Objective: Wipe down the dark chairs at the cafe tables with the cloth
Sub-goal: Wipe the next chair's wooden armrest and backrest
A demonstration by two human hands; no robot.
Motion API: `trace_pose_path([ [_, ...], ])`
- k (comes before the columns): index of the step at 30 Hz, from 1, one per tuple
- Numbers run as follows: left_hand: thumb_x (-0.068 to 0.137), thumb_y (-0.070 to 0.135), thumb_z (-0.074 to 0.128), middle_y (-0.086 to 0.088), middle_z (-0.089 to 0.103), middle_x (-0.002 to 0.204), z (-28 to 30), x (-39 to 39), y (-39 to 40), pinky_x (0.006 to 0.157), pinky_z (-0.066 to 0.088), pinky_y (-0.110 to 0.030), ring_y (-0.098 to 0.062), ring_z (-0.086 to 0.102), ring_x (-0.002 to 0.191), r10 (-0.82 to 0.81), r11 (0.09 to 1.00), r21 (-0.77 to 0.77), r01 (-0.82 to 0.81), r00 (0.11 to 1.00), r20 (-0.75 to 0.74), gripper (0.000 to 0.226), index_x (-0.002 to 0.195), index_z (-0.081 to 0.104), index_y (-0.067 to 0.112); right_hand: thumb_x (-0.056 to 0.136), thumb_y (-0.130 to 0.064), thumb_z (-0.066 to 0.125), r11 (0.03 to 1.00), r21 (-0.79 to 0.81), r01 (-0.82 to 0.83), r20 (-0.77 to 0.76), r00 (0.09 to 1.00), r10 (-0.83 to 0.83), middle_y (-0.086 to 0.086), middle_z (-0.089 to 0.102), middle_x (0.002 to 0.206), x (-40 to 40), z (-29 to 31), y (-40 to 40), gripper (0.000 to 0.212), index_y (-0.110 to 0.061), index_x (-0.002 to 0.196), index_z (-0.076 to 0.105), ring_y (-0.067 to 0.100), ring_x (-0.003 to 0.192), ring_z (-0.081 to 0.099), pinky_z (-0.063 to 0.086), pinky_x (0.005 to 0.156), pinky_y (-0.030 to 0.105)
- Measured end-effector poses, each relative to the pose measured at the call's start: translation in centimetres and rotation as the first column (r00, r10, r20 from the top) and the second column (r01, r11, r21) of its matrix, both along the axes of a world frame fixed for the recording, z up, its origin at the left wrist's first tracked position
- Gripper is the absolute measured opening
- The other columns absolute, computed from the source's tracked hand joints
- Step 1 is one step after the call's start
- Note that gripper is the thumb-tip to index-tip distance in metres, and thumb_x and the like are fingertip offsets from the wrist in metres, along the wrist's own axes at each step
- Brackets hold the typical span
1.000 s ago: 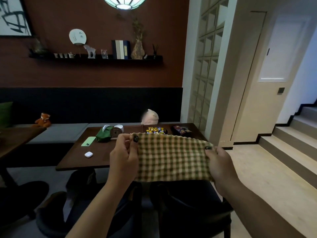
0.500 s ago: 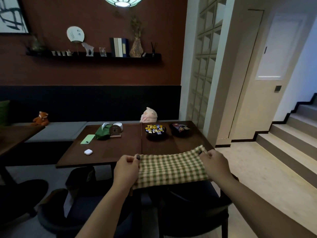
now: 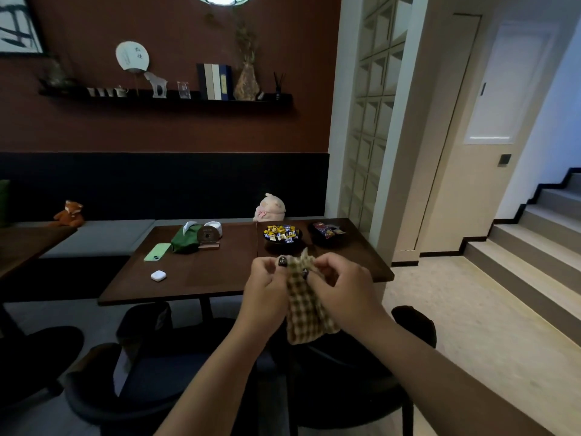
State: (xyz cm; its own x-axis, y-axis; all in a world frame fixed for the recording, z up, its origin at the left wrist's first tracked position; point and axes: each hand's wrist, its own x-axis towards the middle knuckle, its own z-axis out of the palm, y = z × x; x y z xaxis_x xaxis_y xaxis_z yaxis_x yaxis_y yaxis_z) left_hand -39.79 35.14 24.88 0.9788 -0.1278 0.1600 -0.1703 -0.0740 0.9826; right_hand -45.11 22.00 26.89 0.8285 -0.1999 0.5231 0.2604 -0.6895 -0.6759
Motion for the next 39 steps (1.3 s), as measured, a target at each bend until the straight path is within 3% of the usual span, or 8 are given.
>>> trace_pose_path([
  [3, 0.099, 0.044, 0.045, -0.003, 0.066, 0.103, -0.1, 0.2, 0.5, 0.061, 0.05, -0.028, -0.016, 0.066, 0.088, -0.072, 0.99, -0.132, 0.052, 0.985, -0.155, 0.02, 0.108, 0.05, 0.026, 0.088, -0.021, 0.062, 0.996, 0.017, -0.091, -0.105, 0.99, 0.092, -0.017, 0.06, 0.097, 0.2, -0.3, 0.6, 0.021, -0.021, 0.108, 0.068, -0.009, 0.086, 0.053, 0.037, 0.072, 0.0],
  [8, 0.076, 0.068, 0.056, -0.001, 0.064, 0.111, -0.6, 1.1, 2.3, 0.087, 0.054, -0.04, -0.018, 0.064, 0.101, -0.073, 0.99, -0.137, 0.045, 0.975, -0.208, 0.062, 0.118, 0.048, 0.024, 0.096, -0.008, 0.045, 0.92, 0.206, -0.334, -0.331, 0.861, 0.387, -0.011, 0.052, 0.123, 0.5, -1.4, 1.2, 0.045, -0.025, 0.137, 0.046, 0.0, 0.112, 0.05, 0.042, 0.093, 0.014],
  [13, 0.093, 0.018, 0.063, -0.002, 0.067, 0.108, -2.2, 1.8, 4.2, 0.069, 0.054, -0.026, -0.013, 0.068, 0.093, 0.023, 0.988, -0.146, -0.047, 0.987, -0.159, 0.022, 0.106, 0.05, 0.03, 0.087, 0.002, 0.056, 0.92, 0.291, -0.263, -0.155, 0.936, 0.316, -0.009, 0.064, 0.104, 2.3, -2.9, 2.9, 0.043, -0.031, 0.115, 0.055, 0.005, 0.097, 0.061, 0.052, 0.087, 0.022],
  [16, 0.099, 0.015, 0.052, -0.002, 0.068, 0.107, -2.7, 2.4, 6.3, 0.074, 0.056, -0.033, -0.017, 0.067, 0.096, 0.035, 0.992, -0.114, -0.054, 0.986, -0.163, 0.014, 0.105, 0.056, 0.026, 0.08, -0.01, 0.073, 0.928, 0.368, -0.062, -0.152, 0.98, 0.125, -0.009, 0.058, 0.108, 4.1, -4.4, 4.4, 0.049, -0.03, 0.118, 0.05, 0.005, 0.097, 0.059, 0.053, 0.084, 0.025],
  [22, 0.1, 0.018, 0.049, 0.002, 0.071, 0.102, -4.5, 4.3, 12.0, 0.077, 0.056, -0.034, -0.014, 0.068, 0.094, 0.011, 1.0, -0.019, -0.014, 0.984, -0.179, 0.014, 0.106, 0.061, 0.024, 0.081, -0.013, 0.073, 0.496, 0.868, -0.025, -0.323, 0.73, 0.602, 0.007, 0.071, 0.11, 7.0, -7.8, 7.9, 0.039, -0.009, 0.118, 0.062, 0.023, 0.103, 0.067, 0.052, 0.092, 0.041],
  [30, 0.1, 0.011, 0.05, 0.001, 0.074, 0.083, -10.1, 8.9, 15.7, 0.057, 0.054, -0.024, -0.012, 0.071, 0.069, 0.088, 0.991, -0.067, -0.118, 0.932, -0.352, 0.012, 0.106, 0.056, 0.018, 0.085, -0.015, 0.066, 0.536, 0.767, 0.352, -0.512, 0.839, 0.183, 0.004, 0.073, 0.09, 11.6, -13.7, 7.4, 0.012, -0.016, 0.096, 0.066, 0.022, 0.078, 0.07, 0.052, 0.059, 0.029],
  [34, 0.099, 0.011, 0.051, -0.003, 0.074, 0.085, -13.5, 12.7, 15.4, 0.058, 0.054, -0.026, -0.013, 0.07, 0.066, 0.091, 0.99, -0.056, -0.132, 0.884, -0.458, 0.012, 0.107, 0.058, 0.018, 0.094, -0.018, 0.049, 0.589, 0.629, 0.508, -0.566, 0.818, -0.1, 0.003, 0.062, 0.111, 15.2, -17.1, 4.2, 0.027, -0.016, 0.122, 0.051, 0.023, 0.094, 0.06, 0.05, 0.079, 0.035],
  [39, 0.1, 0.012, 0.047, -0.007, 0.073, 0.09, -19.0, 19.7, 12.7, 0.059, 0.053, -0.026, -0.015, 0.07, 0.069, 0.114, 0.987, -0.026, -0.158, 0.805, -0.583, 0.014, 0.107, 0.058, 0.017, 0.095, -0.019, 0.043, 0.691, 0.487, 0.534, -0.61, 0.774, -0.168, -0.003, 0.058, 0.1, 21.8, -22.7, 2.7, 0.016, -0.031, 0.106, 0.042, 0.015, 0.086, 0.056, 0.047, 0.081, 0.037],
])
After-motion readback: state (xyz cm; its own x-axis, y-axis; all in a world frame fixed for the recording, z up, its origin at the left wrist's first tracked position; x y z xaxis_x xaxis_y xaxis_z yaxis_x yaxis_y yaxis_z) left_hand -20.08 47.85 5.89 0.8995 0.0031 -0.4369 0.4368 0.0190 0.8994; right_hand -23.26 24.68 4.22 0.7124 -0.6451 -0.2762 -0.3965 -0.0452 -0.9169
